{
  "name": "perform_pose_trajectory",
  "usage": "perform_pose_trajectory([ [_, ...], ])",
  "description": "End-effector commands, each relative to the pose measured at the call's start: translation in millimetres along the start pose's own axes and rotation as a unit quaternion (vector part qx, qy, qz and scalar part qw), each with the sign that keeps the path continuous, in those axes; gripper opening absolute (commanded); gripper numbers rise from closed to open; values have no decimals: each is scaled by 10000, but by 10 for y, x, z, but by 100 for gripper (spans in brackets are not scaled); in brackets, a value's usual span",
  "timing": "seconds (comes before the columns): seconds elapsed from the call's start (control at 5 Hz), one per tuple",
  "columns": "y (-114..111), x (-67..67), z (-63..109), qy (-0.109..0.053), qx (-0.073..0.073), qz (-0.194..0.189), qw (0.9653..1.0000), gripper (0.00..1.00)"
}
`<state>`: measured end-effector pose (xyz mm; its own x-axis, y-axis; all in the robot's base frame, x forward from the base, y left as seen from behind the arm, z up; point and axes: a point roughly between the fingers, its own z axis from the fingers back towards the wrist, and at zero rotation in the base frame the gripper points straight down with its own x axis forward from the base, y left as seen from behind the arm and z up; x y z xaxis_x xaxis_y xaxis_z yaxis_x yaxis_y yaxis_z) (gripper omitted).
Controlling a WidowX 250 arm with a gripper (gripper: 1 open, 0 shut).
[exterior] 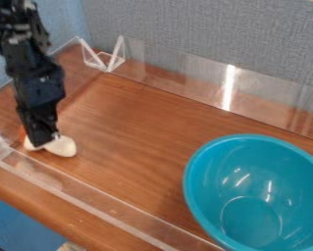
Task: Put the mushroom in the blue bowl
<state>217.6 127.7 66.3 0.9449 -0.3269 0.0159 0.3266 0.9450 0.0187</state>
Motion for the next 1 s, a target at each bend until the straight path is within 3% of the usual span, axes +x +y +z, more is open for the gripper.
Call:
perform_pose_trajectory([
  [0.0,-22,109,207,-224,282,-240,9991,0],
  [0.2,8,155,23,-213,296,-357,9987,100],
  [0.6,110,220,-367,-155,284,-532,9981,100],
  [0.8,137,278,-422,-148,290,-523,9981,0],
])
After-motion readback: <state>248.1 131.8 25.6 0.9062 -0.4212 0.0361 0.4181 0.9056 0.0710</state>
